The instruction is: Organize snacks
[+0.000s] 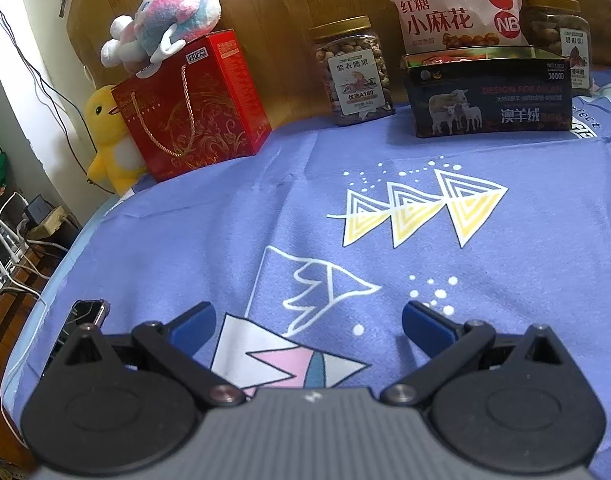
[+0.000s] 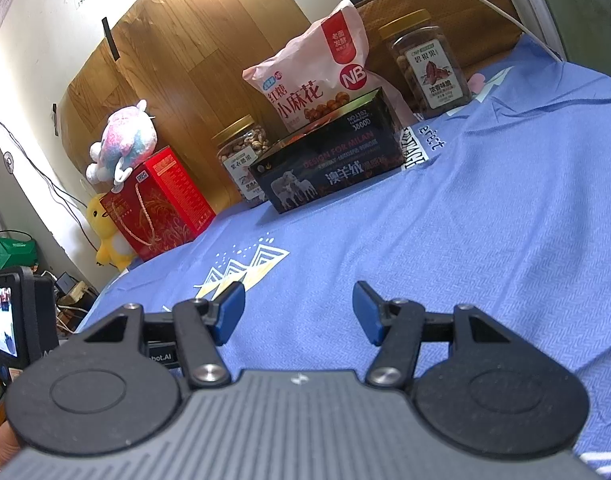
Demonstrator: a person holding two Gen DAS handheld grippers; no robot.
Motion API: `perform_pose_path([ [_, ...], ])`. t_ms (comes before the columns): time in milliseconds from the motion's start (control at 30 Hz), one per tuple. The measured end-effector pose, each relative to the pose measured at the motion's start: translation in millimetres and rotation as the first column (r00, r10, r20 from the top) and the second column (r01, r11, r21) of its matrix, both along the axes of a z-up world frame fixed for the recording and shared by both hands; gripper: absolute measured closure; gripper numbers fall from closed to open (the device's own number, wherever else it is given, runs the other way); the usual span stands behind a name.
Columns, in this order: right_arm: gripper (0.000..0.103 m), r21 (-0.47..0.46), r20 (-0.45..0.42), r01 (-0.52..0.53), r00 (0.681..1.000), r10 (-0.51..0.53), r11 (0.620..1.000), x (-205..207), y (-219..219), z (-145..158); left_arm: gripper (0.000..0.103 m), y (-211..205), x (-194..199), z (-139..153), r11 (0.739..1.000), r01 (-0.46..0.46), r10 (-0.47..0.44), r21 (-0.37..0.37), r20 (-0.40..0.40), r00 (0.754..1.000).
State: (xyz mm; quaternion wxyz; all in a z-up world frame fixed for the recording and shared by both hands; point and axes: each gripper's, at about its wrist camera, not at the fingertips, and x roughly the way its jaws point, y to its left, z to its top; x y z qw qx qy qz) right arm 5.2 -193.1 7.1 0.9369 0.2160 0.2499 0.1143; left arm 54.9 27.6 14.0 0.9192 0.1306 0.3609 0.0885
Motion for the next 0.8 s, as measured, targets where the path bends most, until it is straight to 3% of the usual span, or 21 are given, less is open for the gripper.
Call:
perform_pose_path([
  [800, 0.041, 0.000, -0.001, 0.002, 1.000, -0.002, 1.000, 0.0, -0.1, 0.4, 0.000, 0.8, 0.0, 0.9, 1.000, -0.008, 0.008, 0.010, 0.011, 1.000],
])
